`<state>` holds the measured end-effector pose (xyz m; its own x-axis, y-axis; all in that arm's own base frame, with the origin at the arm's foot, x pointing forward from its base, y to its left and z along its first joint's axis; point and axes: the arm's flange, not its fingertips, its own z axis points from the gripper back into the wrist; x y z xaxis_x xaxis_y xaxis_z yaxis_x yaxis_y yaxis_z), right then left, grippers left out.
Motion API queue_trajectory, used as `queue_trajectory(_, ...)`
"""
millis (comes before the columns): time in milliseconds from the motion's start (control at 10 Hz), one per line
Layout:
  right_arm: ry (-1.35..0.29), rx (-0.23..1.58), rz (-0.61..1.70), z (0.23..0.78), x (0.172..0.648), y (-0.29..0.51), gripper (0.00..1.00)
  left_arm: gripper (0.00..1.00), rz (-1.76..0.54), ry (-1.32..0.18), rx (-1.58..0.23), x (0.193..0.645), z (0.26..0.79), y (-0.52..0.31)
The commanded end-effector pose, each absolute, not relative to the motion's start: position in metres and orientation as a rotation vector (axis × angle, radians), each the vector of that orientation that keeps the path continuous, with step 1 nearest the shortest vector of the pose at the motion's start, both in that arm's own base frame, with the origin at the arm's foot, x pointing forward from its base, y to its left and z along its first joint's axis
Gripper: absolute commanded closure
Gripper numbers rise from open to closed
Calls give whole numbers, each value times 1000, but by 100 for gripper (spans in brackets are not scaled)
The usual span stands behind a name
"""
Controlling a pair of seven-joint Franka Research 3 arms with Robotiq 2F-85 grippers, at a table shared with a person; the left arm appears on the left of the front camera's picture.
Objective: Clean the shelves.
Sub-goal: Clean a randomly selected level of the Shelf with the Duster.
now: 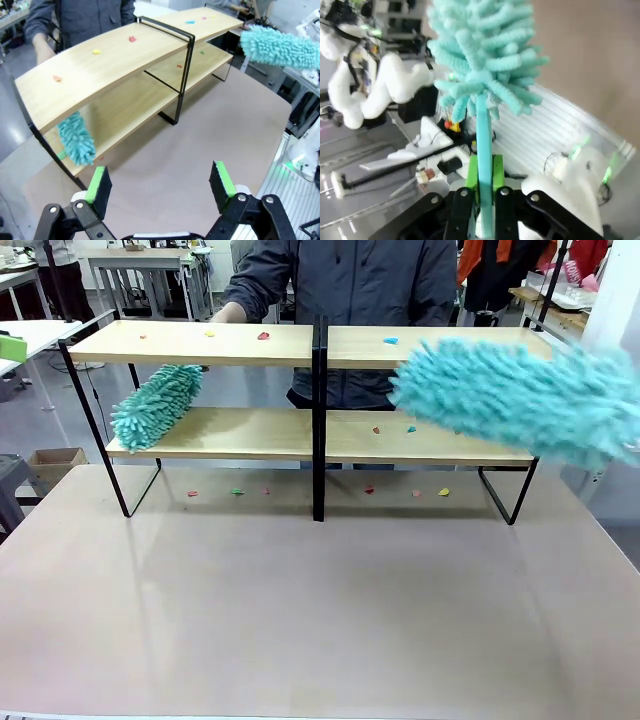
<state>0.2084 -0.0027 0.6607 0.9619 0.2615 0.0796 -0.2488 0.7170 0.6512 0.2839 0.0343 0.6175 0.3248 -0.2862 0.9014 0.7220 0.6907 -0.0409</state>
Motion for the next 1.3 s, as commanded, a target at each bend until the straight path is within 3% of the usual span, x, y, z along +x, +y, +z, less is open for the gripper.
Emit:
queue_trajectory(0, 84, 774, 285, 667, 174, -42, 88, 0, -698, -1043, -495, 285, 616, 34)
queue_trajectory(400, 61, 759, 263, 656, 176, -43, 88, 0, -698, -1043, -495, 285, 616, 34)
queue_trajectory(800, -116, 692, 308, 673, 223, 39, 88, 0, -698, -1043, -495, 285, 616, 34)
queue_trajectory(1000, -18, 688, 401, 671, 231, 75, 88, 0, -698, -1043, -495, 285, 616, 34)
queue_trajectory(1200, -84, 683, 338, 674, 223, 48, 88, 0, -698, -1043, -495, 285, 616, 34)
